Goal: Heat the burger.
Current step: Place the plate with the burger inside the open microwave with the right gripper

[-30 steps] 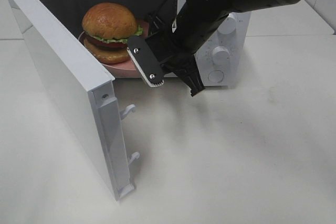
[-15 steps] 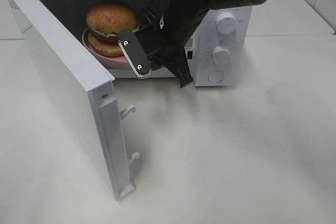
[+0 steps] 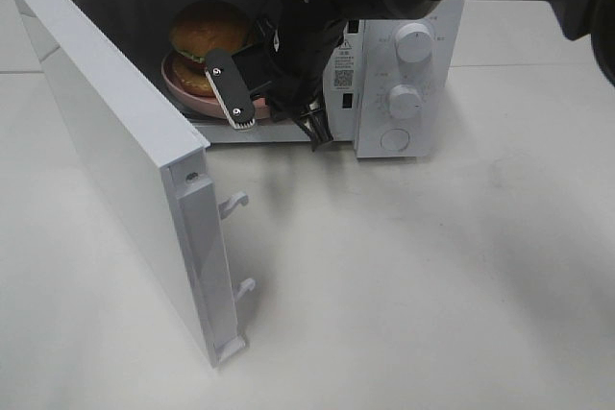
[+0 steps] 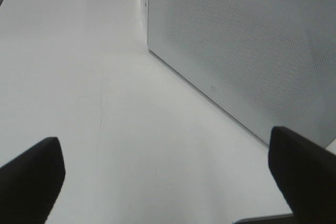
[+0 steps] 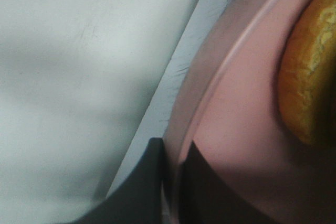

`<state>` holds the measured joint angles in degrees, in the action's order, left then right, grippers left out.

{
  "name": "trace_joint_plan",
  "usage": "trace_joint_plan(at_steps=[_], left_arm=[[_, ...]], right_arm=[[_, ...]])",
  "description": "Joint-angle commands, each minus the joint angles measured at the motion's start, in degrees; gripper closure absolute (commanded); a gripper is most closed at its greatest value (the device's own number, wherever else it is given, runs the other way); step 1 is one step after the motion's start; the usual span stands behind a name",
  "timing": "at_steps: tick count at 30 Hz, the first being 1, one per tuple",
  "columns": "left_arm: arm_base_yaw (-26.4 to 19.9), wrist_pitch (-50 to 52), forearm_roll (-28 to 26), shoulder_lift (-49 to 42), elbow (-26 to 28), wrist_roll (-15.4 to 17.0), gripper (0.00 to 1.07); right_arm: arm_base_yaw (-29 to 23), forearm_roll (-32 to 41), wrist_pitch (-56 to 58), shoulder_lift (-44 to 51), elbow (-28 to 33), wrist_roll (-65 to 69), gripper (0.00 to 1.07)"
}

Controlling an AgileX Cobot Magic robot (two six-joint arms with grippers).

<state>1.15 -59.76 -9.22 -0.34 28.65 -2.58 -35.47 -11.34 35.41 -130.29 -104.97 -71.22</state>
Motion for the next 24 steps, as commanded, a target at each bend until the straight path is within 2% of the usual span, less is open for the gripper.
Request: trace_joint_plan(at_steps=[1,5,9,14,15,17,19,20,22,24], left_arm=[[-0.11,0.52,0.17,-1.32,-0.11,0.11,0.09],[-0.11,0.52,0.17,-1.32,-0.11,0.11,0.09],[-0.11,0.52,0.17,-1.32,-0.11,0.11,0.09],[-0.11,0.52,0.17,-1.32,-0.11,0.11,0.09],[-0.11,0.52,0.17,-1.32,-0.11,0.11,0.09],[-0.11,0.52,0.17,-1.32,-0.11,0.11,0.09],[-0.11,0.52,0.17,-1.32,-0.11,0.11,0.09],[-0.11,0.52,0.17,-1.32,-0.11,0.11,0.09],[-0.11,0.52,0.17,-1.32,-0.11,0.11,0.09],[-0.11,0.52,0.17,-1.32,-0.11,0.11,0.09]], right_arm=[[-0.11,-0.69,-1.66,-0.63,-2.86,1.95,1.07],[-0.17,-0.63,-1.60,-2.98,-6.19,3.09,1.06],[-0.17,-0.52,-2.18,-3.95,-7.16,4.47,1.04],[-0.17,-0.52,-3.32,-4.76,-7.39,7.85,0.96],[-0.17,-0.52,-3.44,-4.98,-7.39,8.14,0.91],[-0.17,-0.52,-3.44,-5.10,-7.39,8.14,0.88],[-0.06,-0.52,-3.55,-5.10,-7.39,8.19,0.78],[-0.06,-0.52,-3.55,-5.10,-7.39,8.19,0.78],[-0.06,-0.46,-3.72,-5.10,-7.39,8.25,0.65],[-0.06,-0.34,-3.67,-5.10,-7.39,8.31,0.63]])
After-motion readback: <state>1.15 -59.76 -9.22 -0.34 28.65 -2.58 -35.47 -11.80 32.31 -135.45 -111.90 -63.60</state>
